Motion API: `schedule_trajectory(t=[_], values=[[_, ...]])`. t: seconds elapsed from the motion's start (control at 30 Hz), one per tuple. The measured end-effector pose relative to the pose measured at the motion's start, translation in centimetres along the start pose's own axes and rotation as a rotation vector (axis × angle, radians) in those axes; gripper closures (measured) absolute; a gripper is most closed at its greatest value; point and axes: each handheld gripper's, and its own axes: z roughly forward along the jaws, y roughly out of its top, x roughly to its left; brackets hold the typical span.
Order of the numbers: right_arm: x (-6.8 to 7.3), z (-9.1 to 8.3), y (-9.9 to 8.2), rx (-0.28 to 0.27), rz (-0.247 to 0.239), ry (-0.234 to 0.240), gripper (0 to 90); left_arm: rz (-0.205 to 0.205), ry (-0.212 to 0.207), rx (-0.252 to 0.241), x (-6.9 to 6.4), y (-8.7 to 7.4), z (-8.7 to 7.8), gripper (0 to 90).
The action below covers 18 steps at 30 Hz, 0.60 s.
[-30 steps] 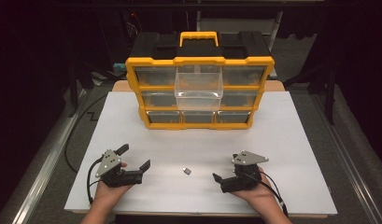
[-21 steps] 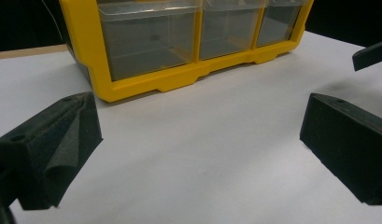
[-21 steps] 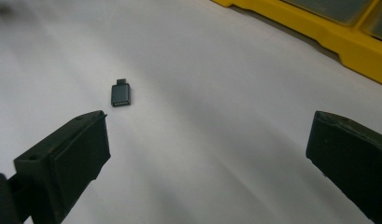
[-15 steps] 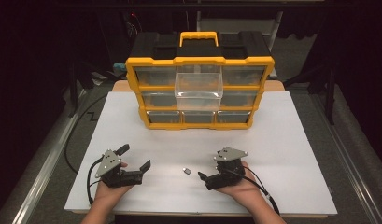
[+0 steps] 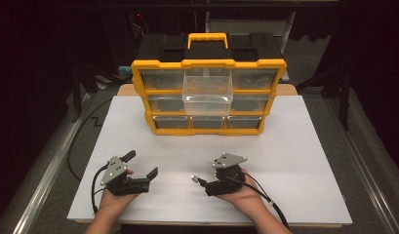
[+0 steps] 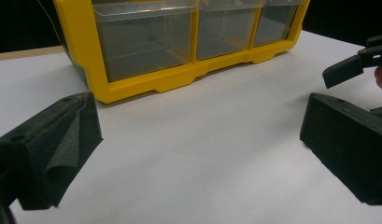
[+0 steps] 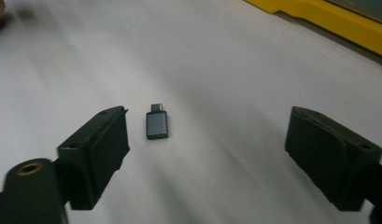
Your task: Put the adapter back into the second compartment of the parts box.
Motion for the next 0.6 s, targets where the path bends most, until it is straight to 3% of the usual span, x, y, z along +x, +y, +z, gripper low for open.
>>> schedule_trajectory(t=[0.13, 0.33, 0.5, 0.6], values=[[0.5, 0.6, 0.3, 0.013, -0.016, 0.025, 24.0, 0.002, 0.0, 0.0, 0.0, 0.0, 0.0, 0.2], [1.0, 1.4, 0.6, 0.031, -0.026, 0.06, 44.1, 0.002, 0.0, -0.003, 0.0, 0.0, 0.0, 0.2], [1.5, 1.9, 1.0, 0.053, -0.056, 0.07, 61.1, 0.004, -0.001, -0.004, 0.1, 0.0, 0.0, 0.3], [1.7, 2.3, 1.0, 0.079, -0.067, 0.07, 66.1, 0.005, -0.001, -0.007, 0.0, 0.1, 0.0, 0.2]])
